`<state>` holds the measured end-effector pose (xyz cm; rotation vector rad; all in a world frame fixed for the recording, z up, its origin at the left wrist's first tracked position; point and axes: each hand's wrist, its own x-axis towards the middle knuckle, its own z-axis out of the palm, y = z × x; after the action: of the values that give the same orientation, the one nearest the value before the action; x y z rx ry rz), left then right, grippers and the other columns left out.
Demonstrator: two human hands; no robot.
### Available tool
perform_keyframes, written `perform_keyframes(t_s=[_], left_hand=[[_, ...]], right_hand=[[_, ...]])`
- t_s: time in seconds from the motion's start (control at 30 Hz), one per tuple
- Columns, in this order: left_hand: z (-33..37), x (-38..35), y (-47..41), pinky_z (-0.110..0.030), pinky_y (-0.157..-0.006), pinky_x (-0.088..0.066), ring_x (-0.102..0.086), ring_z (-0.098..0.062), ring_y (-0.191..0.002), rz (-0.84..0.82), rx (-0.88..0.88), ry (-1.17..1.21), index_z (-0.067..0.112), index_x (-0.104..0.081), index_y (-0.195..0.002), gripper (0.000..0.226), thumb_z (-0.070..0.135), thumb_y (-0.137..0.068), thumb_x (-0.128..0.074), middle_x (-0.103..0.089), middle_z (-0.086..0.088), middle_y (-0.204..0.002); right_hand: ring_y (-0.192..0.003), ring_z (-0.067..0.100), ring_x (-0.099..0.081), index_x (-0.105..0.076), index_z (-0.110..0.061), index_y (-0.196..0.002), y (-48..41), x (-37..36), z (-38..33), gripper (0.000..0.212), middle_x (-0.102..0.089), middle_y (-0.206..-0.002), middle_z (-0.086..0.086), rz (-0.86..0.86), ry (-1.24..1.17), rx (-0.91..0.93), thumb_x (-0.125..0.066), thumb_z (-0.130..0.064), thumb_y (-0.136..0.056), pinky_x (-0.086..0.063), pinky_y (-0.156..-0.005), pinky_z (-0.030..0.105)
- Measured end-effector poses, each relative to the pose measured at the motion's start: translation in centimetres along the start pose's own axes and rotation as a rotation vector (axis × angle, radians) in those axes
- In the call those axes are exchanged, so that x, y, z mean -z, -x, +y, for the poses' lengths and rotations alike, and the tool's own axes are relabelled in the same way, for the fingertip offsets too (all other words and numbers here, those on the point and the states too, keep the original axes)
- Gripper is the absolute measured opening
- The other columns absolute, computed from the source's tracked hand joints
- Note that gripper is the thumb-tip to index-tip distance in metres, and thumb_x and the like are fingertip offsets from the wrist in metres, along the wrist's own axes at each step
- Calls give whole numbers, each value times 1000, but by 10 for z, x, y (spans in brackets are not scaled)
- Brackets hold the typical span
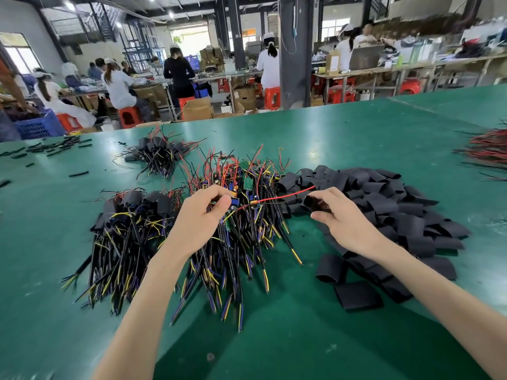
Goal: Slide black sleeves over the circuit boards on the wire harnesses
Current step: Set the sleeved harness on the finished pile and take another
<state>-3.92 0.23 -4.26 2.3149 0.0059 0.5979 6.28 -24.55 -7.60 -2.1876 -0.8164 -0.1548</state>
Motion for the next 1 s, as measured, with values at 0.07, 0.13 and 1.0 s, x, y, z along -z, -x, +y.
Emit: perform_keyframes(t_s=[0.07,0.13,1.0], left_hand=[[0,-1,0,-17,-58,-30,-36,-7,-58,-26,20,-9,33,-57,-86,20,20,-98,-47,-53,-4,-72],[-1,-1,1,-18,-60,-32,-38,-5,-59,-37,40,-24,31,-58,-88,18,21,-98,-47,-54,6,-74],[36,-47,14,-8,-83,-38,-56,5,-88,-14,-148,16,12,-60,-110,18,5,-95,-52,-60,16,-93]], right_hand=[[-102,18,-50,-53,-9,-126,0,1,-2,36,-50,-112,7,8,-26,15,-57,-5,-91,-34,-93,22],[-101,17,-50,-53,-10,-126,1,2,-4,36,-50,-111,5,12,-58,15,-57,-6,-91,-34,-92,20],[-87,35,-58,-61,2,-112,12,-12,-28,48,-61,-100,15,195,549,505,-79,-15,-72,-53,-77,44]])
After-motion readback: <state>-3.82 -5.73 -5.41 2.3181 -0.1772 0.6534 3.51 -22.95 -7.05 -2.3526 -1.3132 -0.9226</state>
